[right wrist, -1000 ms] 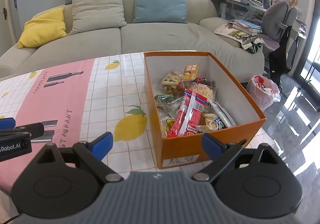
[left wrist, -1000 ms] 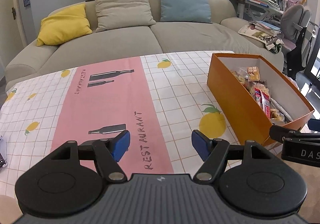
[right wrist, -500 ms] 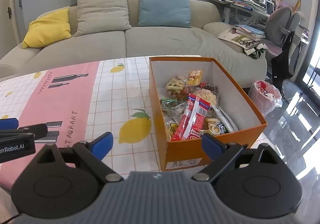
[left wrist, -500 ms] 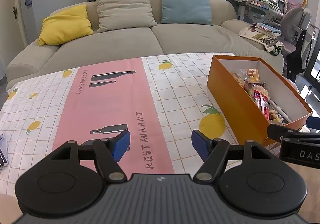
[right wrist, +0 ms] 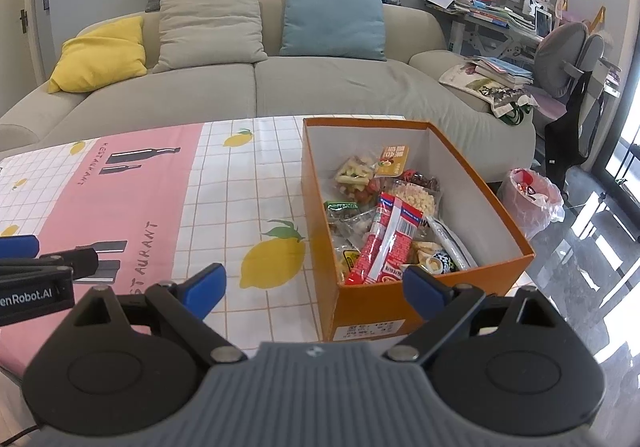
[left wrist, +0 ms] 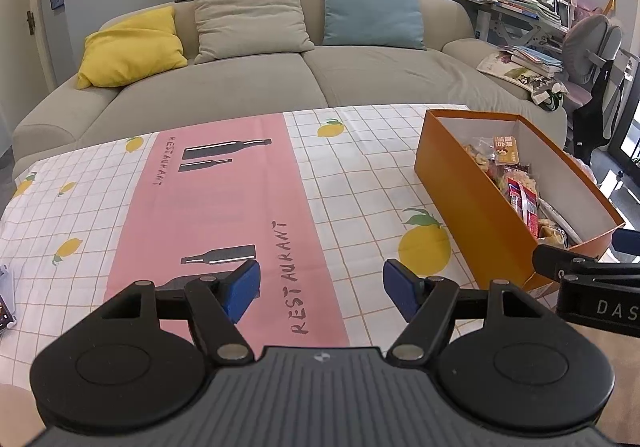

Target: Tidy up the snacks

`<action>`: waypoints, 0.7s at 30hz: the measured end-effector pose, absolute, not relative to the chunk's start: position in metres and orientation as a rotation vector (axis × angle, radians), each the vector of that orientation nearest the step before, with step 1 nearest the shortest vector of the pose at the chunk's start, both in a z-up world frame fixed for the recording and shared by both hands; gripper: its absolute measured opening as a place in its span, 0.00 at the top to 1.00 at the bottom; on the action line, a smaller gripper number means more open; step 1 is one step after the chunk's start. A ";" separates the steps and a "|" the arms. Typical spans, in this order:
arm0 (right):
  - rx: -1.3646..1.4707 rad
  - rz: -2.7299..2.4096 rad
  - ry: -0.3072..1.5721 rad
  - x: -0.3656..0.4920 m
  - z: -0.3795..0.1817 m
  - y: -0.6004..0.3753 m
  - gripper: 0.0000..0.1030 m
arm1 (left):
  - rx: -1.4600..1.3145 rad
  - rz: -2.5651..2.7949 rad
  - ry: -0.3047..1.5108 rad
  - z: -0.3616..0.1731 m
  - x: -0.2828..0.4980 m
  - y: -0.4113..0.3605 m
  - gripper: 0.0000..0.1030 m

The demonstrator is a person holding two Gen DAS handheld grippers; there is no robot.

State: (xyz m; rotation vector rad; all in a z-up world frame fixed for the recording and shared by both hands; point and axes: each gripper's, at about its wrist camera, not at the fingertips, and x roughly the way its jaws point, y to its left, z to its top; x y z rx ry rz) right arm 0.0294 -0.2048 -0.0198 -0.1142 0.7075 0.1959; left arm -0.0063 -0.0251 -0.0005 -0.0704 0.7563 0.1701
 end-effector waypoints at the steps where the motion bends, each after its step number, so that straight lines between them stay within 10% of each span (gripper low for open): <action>1: -0.116 0.197 0.709 0.029 -0.020 -0.205 0.10 | -0.071 0.171 0.756 0.000 -0.007 -0.025 0.20; 21: -0.134 0.212 0.707 0.027 -0.020 -0.203 0.10 | -0.090 0.186 0.760 0.000 -0.010 -0.021 0.20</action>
